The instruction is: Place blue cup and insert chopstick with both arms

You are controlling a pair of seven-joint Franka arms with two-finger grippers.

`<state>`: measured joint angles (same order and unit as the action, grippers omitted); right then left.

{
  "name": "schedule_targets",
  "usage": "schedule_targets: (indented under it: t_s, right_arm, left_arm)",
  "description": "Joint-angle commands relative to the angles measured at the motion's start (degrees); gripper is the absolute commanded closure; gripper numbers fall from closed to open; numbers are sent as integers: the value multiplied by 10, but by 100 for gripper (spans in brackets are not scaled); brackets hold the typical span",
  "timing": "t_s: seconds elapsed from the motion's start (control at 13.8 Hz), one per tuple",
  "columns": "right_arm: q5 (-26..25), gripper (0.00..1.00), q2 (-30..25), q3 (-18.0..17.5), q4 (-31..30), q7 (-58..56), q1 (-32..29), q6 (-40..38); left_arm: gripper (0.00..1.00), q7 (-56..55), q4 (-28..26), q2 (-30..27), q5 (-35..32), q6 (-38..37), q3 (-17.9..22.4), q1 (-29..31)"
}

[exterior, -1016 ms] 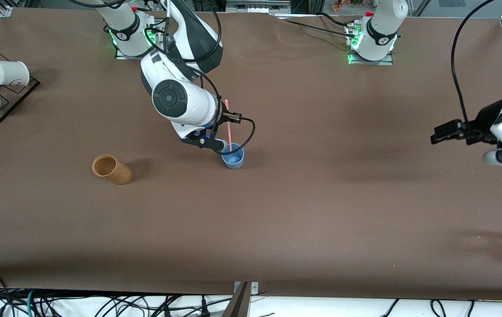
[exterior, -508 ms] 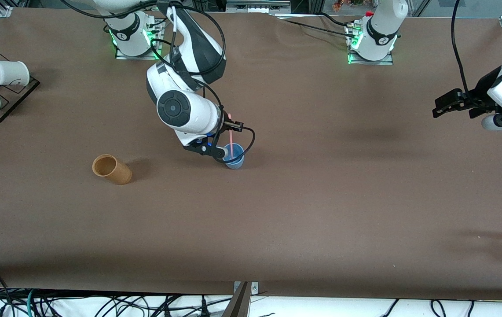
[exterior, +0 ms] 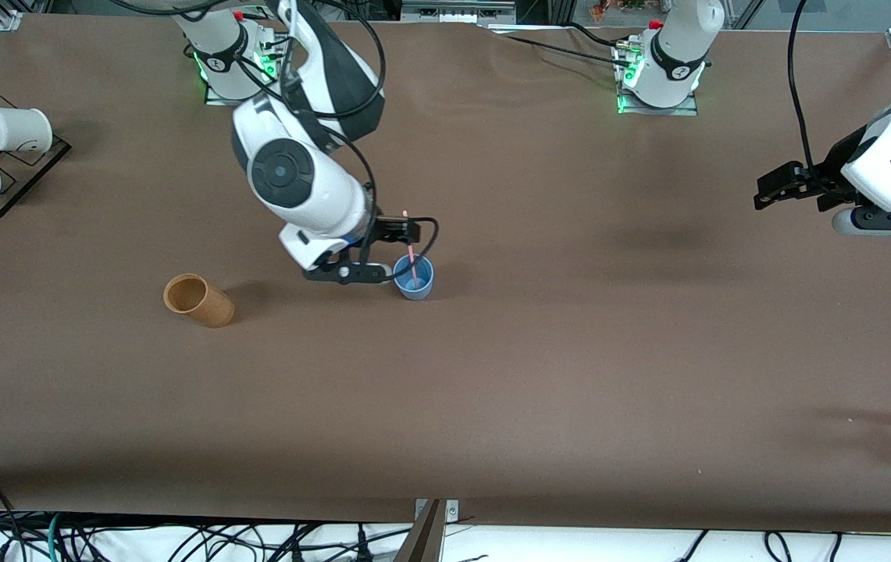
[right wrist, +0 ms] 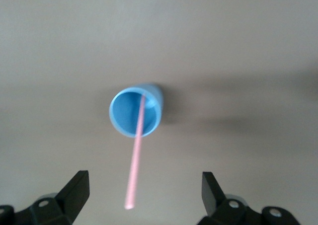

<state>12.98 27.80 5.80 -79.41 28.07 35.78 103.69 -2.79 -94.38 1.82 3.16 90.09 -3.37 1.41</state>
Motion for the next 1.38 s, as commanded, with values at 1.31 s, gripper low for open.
schedule_targets:
  t_s: [1.31]
  right_arm:
    - [-153, 0, -313, -68, -180, -282, -344, -94]
  left_arm:
    - [0, 16, 5, 7, -6, 4, -1, 10]
